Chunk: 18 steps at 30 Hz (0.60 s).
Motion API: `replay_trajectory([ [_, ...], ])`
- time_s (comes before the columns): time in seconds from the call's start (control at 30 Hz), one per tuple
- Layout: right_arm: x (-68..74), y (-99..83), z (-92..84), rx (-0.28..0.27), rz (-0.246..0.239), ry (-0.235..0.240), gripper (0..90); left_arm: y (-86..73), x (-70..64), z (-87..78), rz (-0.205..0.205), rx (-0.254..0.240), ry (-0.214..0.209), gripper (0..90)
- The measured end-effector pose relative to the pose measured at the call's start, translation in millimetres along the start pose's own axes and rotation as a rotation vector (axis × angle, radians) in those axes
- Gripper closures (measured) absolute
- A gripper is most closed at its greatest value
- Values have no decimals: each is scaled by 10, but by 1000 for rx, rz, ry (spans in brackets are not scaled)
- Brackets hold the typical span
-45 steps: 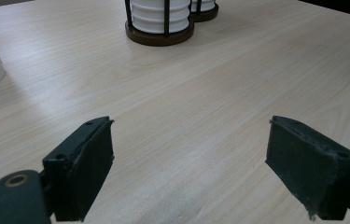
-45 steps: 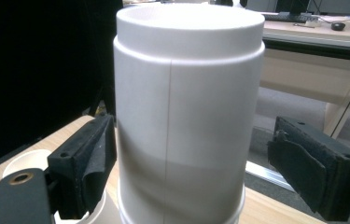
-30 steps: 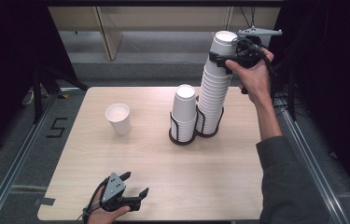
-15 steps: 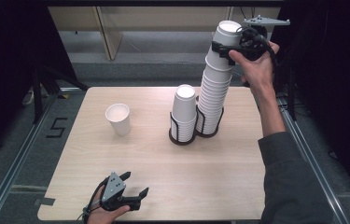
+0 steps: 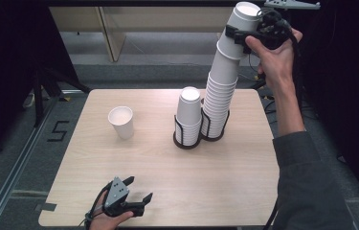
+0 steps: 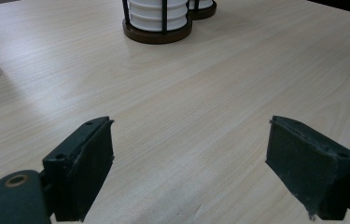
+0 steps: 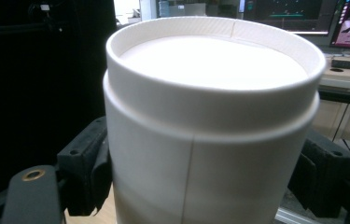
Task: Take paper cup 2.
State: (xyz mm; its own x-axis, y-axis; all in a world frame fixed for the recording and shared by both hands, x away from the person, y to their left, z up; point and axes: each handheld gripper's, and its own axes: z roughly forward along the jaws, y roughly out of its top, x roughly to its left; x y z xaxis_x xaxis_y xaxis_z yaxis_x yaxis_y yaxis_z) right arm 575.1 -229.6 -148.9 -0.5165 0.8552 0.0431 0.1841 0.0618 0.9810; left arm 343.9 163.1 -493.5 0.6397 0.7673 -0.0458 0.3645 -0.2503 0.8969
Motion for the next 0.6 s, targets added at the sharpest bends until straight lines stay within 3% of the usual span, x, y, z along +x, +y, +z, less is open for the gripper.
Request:
replay_trajectory([
  [0.23, -108, 43, -314, -27, -17, -16, 199, 0, -9, 10, -5, -4, 4, 142],
  [0.6, -109, -118, -709, 3, -47, -13, 200, -1, 4, 30, -6, 1, 0, 142],
])
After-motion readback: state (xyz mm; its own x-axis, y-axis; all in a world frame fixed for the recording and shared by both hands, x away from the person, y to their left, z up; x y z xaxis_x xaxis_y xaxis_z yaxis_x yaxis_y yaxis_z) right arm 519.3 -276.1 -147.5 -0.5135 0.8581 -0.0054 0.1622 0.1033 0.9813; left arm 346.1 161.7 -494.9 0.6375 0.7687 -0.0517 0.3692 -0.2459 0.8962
